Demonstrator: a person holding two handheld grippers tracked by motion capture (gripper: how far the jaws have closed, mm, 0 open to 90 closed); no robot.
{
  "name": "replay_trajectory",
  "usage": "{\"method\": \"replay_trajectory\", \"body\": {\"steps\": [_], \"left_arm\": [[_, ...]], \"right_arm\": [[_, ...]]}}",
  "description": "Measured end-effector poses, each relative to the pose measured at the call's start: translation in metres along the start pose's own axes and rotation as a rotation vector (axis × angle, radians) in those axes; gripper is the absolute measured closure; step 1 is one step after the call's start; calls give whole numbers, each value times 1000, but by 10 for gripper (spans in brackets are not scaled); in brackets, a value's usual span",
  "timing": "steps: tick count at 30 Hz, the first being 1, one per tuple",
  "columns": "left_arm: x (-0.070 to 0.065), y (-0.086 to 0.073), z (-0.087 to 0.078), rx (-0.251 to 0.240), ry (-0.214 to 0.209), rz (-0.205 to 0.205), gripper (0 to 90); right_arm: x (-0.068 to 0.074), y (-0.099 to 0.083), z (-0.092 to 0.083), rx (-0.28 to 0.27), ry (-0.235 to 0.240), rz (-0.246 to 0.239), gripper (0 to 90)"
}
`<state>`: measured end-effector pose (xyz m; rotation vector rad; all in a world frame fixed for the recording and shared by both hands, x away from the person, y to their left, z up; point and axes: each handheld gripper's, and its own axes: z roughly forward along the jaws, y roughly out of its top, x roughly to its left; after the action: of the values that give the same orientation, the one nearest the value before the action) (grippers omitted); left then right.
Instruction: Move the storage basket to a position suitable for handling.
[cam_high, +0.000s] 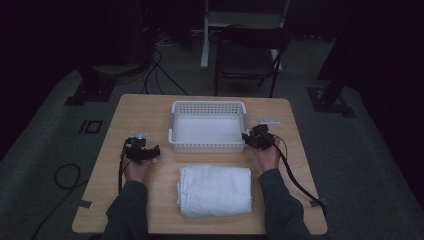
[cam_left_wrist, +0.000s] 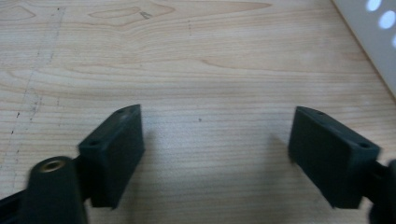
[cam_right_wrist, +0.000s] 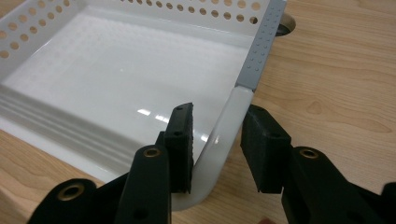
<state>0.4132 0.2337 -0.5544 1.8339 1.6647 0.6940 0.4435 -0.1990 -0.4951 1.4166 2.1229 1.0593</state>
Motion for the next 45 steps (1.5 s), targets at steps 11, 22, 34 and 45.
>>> {"method": "replay_trajectory", "body": {"steps": [11, 22, 34, 45], "left_arm": [[-14, 4, -30, -31, -106, 18, 285], [-36, 2, -82, -122, -254, 71, 250], [-59, -19, -117, -137, -406, 89, 236], [-95, -42, -135, -107, -479, 215, 193]], "right_arm": [[0, -3, -16, -48, -12, 19, 491], [16, -28, -57, -60, 10, -74, 467], [38, -61, -83, -53, 73, -106, 407], [57, -85, -99, -16, 145, -142, 391]]}}
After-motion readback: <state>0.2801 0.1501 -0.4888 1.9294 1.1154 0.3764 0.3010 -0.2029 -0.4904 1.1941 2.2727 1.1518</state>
